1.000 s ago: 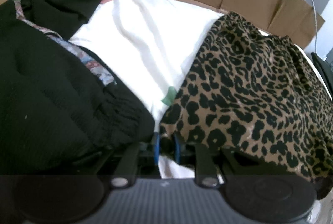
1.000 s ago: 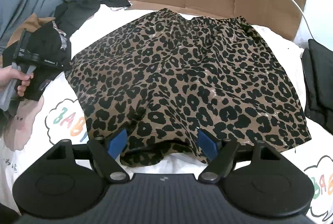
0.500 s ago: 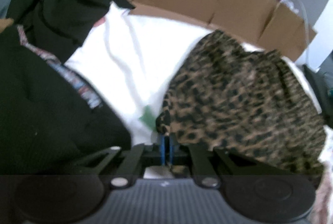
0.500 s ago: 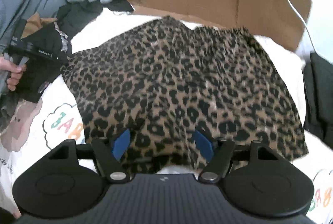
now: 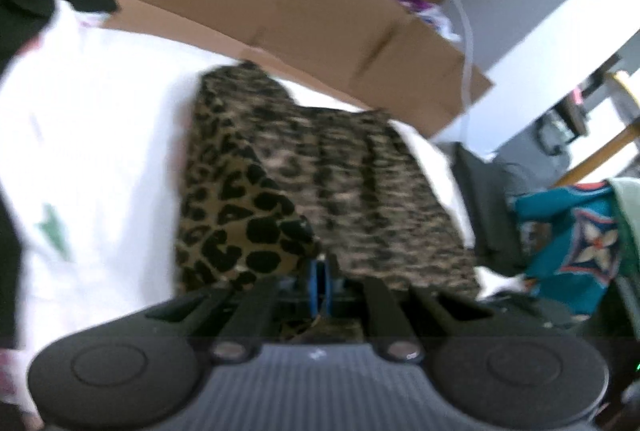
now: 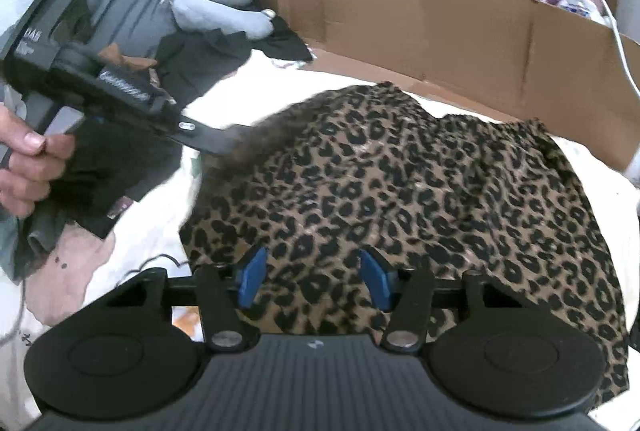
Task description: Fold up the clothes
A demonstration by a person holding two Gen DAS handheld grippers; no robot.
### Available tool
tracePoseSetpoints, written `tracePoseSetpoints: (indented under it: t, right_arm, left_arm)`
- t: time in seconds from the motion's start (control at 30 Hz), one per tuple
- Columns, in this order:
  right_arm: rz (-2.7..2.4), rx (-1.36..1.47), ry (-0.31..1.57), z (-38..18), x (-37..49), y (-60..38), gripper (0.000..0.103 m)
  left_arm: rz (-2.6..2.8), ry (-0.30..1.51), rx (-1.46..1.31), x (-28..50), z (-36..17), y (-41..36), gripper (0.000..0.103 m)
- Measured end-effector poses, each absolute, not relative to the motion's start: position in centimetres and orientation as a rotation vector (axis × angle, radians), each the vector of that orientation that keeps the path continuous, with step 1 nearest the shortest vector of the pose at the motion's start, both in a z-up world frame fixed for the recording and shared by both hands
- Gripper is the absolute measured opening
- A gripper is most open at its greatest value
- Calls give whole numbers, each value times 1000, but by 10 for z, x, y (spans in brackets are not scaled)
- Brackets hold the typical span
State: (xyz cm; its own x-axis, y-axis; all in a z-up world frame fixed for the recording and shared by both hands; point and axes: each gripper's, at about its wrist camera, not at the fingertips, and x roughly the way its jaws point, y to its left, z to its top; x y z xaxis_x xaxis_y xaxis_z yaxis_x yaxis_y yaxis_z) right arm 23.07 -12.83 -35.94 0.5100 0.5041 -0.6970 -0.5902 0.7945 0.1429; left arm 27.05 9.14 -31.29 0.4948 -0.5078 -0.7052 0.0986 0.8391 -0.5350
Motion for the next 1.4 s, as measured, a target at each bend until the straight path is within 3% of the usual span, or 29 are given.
tracePoseSetpoints:
  t: [0.03,0.23,0.27,0.37,0.5,0.57,0.63,0.7,0.77,0.87,0.93,1.0,1.03,1.13,1.17,1.2,1.27,1.4]
  right_arm:
    - [661,-112,794,-360,231,-125,54]
    - [643,-47,761,-358,232,-115,20]
    - [629,-39,752,-357,231,-115,8]
    - [597,3,733,-353,234,-120,1]
    - [570,21,728,-350,240,-121,0]
    - [558,-5,732,-350,240,-118,3]
    - [543,-27,718,-347,236,-117,14]
    - [546,-16,695,-344,232,-119,63]
    - [546,-8,666,-342,229,-120,73]
    - [537,8,679,-342,235,-118,71]
    - [524,13,692,-346,240,-118,64]
    - [510,14,702,-349,245,-117,47]
    - [502,13,706,-351,247,-117,44]
    - [486,10,709,-356,251,-118,21]
    - [480,11,710,-358,252,-118,8]
    - [474,14,708,-359,252,-120,3]
    - [458,18,698,-359,252,-127,2]
    - [397,38,700,-357,259,-150,2]
  left_arm:
    - [-398,993,-486,272,-313,84,4]
    - [-455,994,-591,286,-313,50,4]
    - [-460,995,-608,288,-313,48,4]
    - [-461,997,-640,290,-314,40,4]
    - [-470,996,-650,289,-312,35,4]
    - [-462,991,-648,289,-311,36,4]
    - [-457,991,-650,290,-311,37,4]
    - [-456,998,-653,292,-311,35,4]
    - [-462,1009,-649,292,-311,32,4]
    - [-474,1028,-663,290,-310,29,4]
    - [-481,1031,-663,288,-308,28,4]
    - [-488,1034,-665,287,-306,27,4]
    - [-492,1035,-669,286,-305,26,4]
    - [-507,1039,-683,284,-305,23,5]
    - [-512,1039,-684,284,-305,22,5]
    - [-517,1030,-678,283,-304,21,5]
    - [-518,998,-678,282,-299,22,12]
    - [-481,906,-669,275,-289,35,53]
